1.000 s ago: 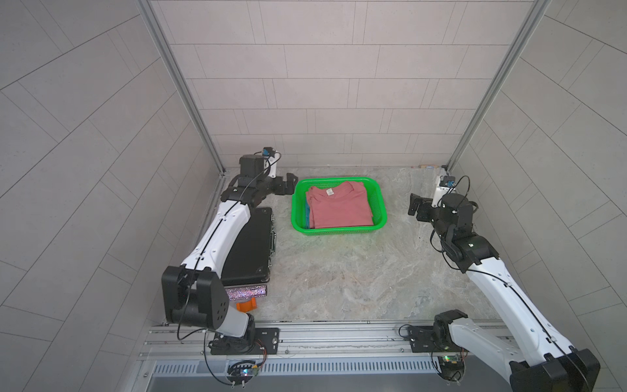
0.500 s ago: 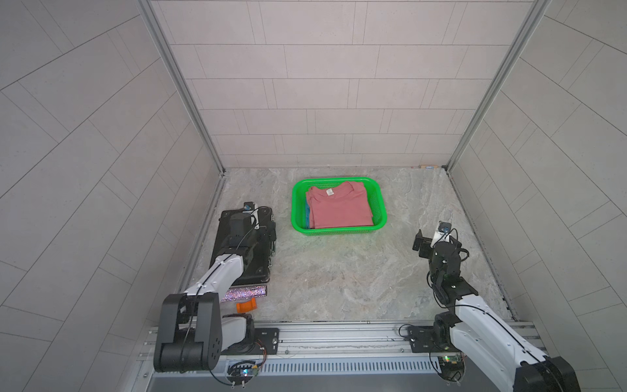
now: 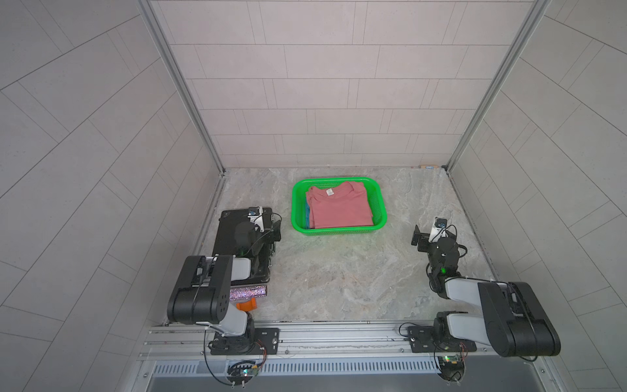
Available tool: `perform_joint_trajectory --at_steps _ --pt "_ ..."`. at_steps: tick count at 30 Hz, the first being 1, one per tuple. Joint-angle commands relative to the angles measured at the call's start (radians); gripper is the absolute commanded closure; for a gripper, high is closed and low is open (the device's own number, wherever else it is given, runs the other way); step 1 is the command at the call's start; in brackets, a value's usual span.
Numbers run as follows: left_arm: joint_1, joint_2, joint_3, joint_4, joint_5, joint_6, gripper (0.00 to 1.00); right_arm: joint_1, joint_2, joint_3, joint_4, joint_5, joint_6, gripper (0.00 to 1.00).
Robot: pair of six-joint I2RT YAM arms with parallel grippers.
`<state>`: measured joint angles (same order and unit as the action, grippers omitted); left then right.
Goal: Put the folded t-shirts into the basket
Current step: Reset both arms
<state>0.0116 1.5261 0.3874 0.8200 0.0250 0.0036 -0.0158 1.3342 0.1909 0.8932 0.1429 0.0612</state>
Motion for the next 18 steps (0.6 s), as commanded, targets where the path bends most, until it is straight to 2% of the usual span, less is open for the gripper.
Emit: perform_joint_trajectory --at_steps 1,3,4,6,8,11,13,16,18 --pt "-0.007 0.017 0.015 0.016 -0.022 -0.019 0.0 -0.004 0.112 0.066 0.118 -0.129 0.007 0.0" --pt "-0.009 0.009 0.051 -0.057 -0.026 -0.012 0.0 -0.004 0.236 0.083 0.226 -0.141 0.013 0.0" --pt "-0.009 0.007 0.056 -0.085 -0.03 -0.013 0.0 -0.003 0.245 0.098 0.229 -0.144 0.013 0.0" --pt "-0.01 0.018 0.049 -0.048 -0.035 -0.02 0.0 -0.004 0.174 0.162 -0.012 -0.125 0.004 0.0" --pt "-0.011 0.01 0.051 -0.071 -0.035 -0.017 0.0 -0.003 0.227 0.181 0.039 -0.09 0.028 0.0" --pt "-0.011 0.008 0.052 -0.07 -0.037 -0.016 0.0 -0.001 0.192 0.21 -0.079 -0.084 0.02 0.0" --pt "-0.011 0.005 0.051 -0.073 -0.038 -0.015 0.0 -0.001 0.219 0.187 0.01 -0.085 0.023 0.0" --pt "-0.011 0.003 0.05 -0.072 -0.036 -0.014 0.0 -0.001 0.19 0.209 -0.08 -0.084 0.022 0.0" --pt "-0.011 0.003 0.049 -0.071 -0.036 -0.014 0.0 -0.001 0.206 0.197 -0.03 -0.086 0.022 0.0"
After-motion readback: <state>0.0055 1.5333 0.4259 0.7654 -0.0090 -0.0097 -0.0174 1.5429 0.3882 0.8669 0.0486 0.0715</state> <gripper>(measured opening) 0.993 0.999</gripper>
